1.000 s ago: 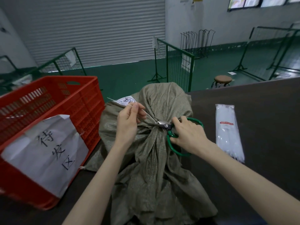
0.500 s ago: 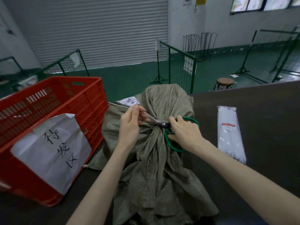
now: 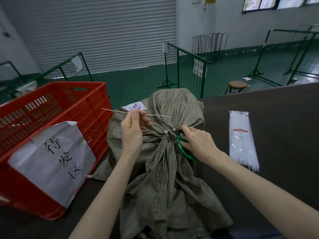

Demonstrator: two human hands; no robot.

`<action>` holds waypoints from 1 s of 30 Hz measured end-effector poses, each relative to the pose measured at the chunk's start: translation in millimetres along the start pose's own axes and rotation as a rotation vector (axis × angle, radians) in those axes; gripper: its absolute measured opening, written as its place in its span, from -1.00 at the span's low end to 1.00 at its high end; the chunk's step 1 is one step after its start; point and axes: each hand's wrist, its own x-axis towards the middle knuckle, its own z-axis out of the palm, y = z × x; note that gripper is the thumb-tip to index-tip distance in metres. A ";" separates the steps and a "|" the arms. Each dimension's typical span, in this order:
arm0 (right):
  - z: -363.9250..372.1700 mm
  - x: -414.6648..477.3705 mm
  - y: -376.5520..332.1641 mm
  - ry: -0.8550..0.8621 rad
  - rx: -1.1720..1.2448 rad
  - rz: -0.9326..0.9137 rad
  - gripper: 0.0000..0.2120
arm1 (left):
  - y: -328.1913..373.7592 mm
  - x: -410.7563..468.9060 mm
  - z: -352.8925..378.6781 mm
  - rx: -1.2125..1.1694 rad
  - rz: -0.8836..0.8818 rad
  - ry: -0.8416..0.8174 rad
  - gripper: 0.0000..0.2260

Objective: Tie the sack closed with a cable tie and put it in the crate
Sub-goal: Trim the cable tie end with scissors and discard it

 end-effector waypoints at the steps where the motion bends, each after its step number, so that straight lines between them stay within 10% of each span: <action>1: 2.3 -0.9 3.3 0.034 0.073 0.028 -0.70 | 0.9 -0.4 -0.1 -0.011 0.005 0.011 -0.70; 12: 42.5 -41.8 70.3 0.248 0.656 0.701 -0.72 | -32.1 -36.2 20.3 -0.039 -0.149 -0.051 -0.71; 18: 73.4 -87.0 103.0 0.009 0.529 0.956 -0.72 | -48.9 -63.1 37.7 -0.031 -0.235 -0.165 -0.74; 30: 96.1 -115.6 105.0 -0.462 0.278 0.800 -0.60 | -59.2 -75.6 52.5 0.027 -0.299 -0.341 -0.71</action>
